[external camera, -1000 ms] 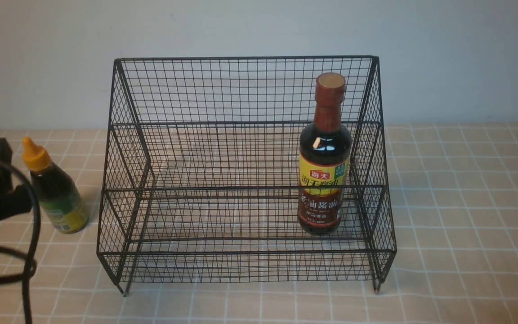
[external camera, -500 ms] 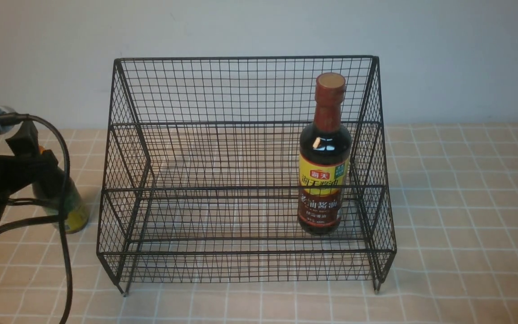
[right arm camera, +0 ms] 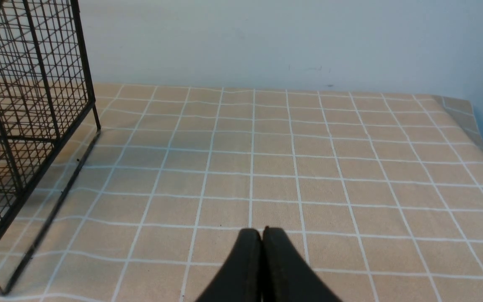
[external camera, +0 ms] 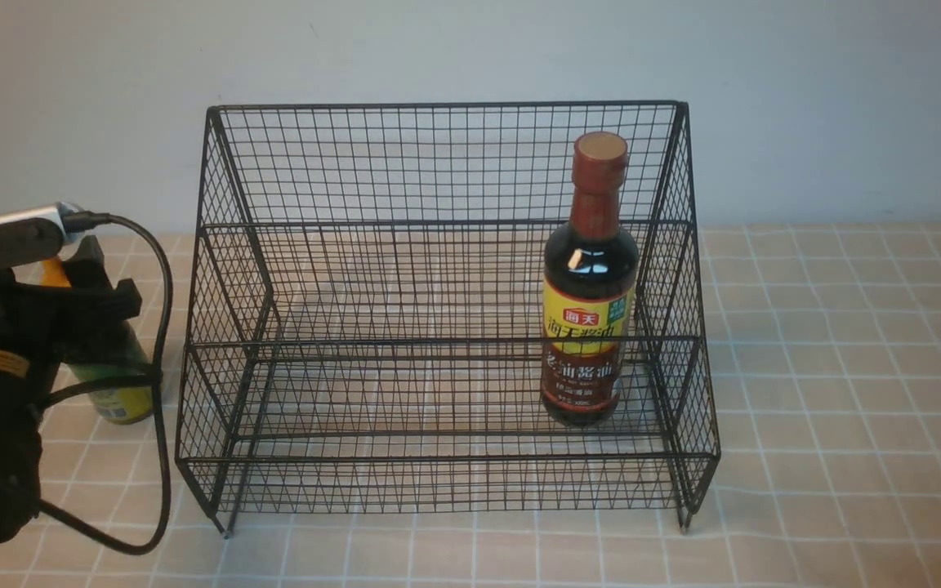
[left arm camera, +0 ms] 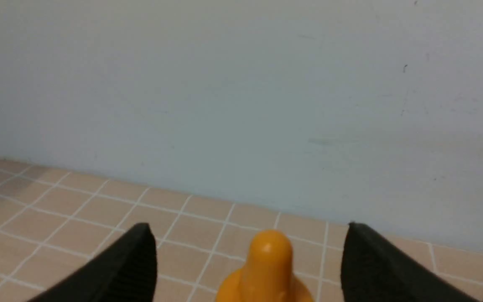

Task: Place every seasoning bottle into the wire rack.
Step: Use the left arm to grab the condiment bottle closest to it, then use the left arm to put the condiment bottle back on the shelf

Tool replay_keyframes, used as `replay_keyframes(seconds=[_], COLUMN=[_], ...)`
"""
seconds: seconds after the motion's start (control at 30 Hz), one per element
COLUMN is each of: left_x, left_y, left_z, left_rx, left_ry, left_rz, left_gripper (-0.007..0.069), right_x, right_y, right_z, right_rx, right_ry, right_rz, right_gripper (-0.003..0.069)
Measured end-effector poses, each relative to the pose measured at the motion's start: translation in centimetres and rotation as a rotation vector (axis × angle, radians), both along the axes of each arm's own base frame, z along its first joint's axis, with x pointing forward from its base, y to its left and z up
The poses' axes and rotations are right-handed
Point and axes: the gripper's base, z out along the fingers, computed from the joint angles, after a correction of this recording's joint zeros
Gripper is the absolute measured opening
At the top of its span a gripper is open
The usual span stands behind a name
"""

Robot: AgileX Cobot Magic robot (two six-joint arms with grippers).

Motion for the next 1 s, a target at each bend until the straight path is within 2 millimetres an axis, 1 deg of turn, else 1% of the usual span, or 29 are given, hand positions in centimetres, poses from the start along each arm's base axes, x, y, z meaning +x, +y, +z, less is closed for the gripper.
replay_keyframes(seconds=[0.07, 0.1, 0.2, 0.3, 0.43, 0.53, 0.67, 0.73, 0.77, 0.8, 1.0], left_x=[0.1, 0.1, 0.3, 0.2, -0.3, -1.1, -2.1, -3.1, -3.5, -3.5, -6.8], left_y=[0.1, 0.2, 0.2, 0.1, -0.2, -0.5, -0.7, -0.9, -0.9, -0.9, -1.3], left_z=[-0.5, -0.6, -0.6, -0.5, 0.4, 1.3, 2.9, 4.6, 5.2, 5.3, 9.8], left_rx=[-0.008, -0.009, 0.005, 0.024, 0.042, 0.078, 0.126, 0.146, 0.148, 0.148, 0.14], left_ry=[0.015, 0.02, 0.022, 0.044, 0.1, 0.172, 0.198, 0.181, 0.171, 0.168, 0.069], left_rz=[0.015, 0.02, 0.018, 0.003, -0.03, -0.07, -0.109, -0.129, -0.133, -0.134, -0.165], left_gripper=[0.048, 0.0417, 0.0268, 0.0277, 0.0277, 0.0277, 0.0277, 0.0277, 0.0277, 0.0277, 0.0277], right_x=[0.0, 0.0, 0.0, 0.0, 0.0, 0.0, 0.0, 0.0, 0.0, 0.0, 0.0], right_y=[0.0, 0.0, 0.0, 0.0, 0.0, 0.0, 0.0, 0.0, 0.0, 0.0, 0.0], right_z=[0.0, 0.0, 0.0, 0.0, 0.0, 0.0, 0.0, 0.0, 0.0, 0.0, 0.0], right_rx=[0.0, 0.0, 0.0, 0.0, 0.0, 0.0, 0.0, 0.0, 0.0, 0.0, 0.0], right_ry=[0.0, 0.0, 0.0, 0.0, 0.0, 0.0, 0.0, 0.0, 0.0, 0.0, 0.0], right_rz=[0.0, 0.0, 0.0, 0.0, 0.0, 0.0, 0.0, 0.0, 0.0, 0.0, 0.0], right_gripper=[-0.0014, -0.0014, -0.0014, -0.0014, -0.0014, -0.0014, -0.0014, -0.0014, -0.0014, -0.0014, -0.0014])
